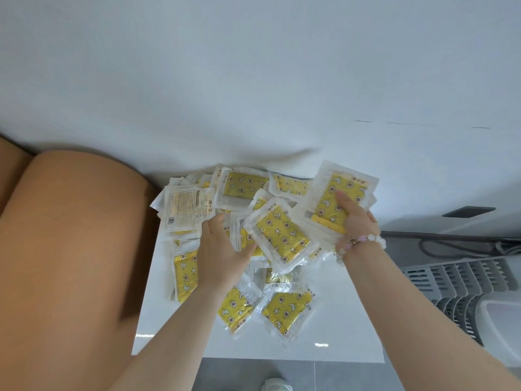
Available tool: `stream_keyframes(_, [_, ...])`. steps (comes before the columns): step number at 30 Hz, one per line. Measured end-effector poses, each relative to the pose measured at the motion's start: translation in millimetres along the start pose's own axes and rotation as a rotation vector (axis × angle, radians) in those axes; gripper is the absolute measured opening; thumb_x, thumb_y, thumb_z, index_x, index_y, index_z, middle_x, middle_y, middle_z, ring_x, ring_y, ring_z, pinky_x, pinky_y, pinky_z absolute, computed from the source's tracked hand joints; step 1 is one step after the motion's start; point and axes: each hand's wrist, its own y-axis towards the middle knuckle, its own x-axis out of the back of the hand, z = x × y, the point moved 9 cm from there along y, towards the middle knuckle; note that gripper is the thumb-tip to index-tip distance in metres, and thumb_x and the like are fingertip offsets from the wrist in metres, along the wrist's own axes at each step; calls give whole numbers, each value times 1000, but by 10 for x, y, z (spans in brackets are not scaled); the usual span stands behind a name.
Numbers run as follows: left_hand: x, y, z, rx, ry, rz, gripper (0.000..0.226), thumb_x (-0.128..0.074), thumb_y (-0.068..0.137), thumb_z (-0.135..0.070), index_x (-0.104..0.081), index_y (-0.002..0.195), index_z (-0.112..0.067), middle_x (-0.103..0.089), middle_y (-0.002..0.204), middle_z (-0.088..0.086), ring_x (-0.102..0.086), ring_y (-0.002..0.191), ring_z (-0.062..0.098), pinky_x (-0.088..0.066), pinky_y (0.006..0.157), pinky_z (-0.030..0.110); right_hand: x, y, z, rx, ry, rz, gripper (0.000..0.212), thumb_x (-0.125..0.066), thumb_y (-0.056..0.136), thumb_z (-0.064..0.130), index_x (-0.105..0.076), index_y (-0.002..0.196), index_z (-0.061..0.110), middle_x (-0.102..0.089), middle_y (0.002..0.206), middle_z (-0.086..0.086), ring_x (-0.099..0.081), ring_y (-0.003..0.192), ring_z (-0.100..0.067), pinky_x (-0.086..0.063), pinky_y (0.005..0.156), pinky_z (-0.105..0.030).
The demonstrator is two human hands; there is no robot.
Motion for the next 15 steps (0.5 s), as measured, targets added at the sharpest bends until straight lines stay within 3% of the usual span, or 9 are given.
stream_keyframes(5, [-14, 79, -364, -5, 100, -71, 83, -67, 76, -55, -34, 137, -10, -40, 134, 4, -39, 124, 20, -35, 99, 33, 214, 12, 67, 7, -117, 17, 27, -78, 74, 32, -65, 94, 20, -71, 93, -1, -65, 63, -20, -37, 32, -18])
stream_keyframes(8, [-202, 73, -518, 104, 153, -1, 105, -66, 66, -69, -24, 141, -9, -32, 140, 6, -31, 131, 22, -33, 103, 35, 343, 20, 25, 4, -172, 15, 19, -76, 77, 29, -59, 83, 24, -68, 87, 0, -63, 62, -19, -51, 55, -33])
stream_keyframes(12, [-427, -14, -499, 278, 146, 78, 129, -70, 61, -70, -1, 146, -4, -11, 153, 13, -11, 143, 27, -23, 112, 39, 502, 20, -175, -25, -210, 40, 13, -74, 79, 23, -62, 84, 23, -69, 87, -2, -65, 65, -22, -49, 55, -31])
stream_keyframes(15, [-494, -25, -435, 234, 335, 163, 132, -65, 63, -74, 4, 147, 1, -3, 156, 15, 1, 146, 28, -12, 117, 45, 581, -34, -409, -66, -213, 69, 17, -75, 78, 19, -66, 92, 19, -71, 93, -7, -68, 74, -28, -53, 80, -50])
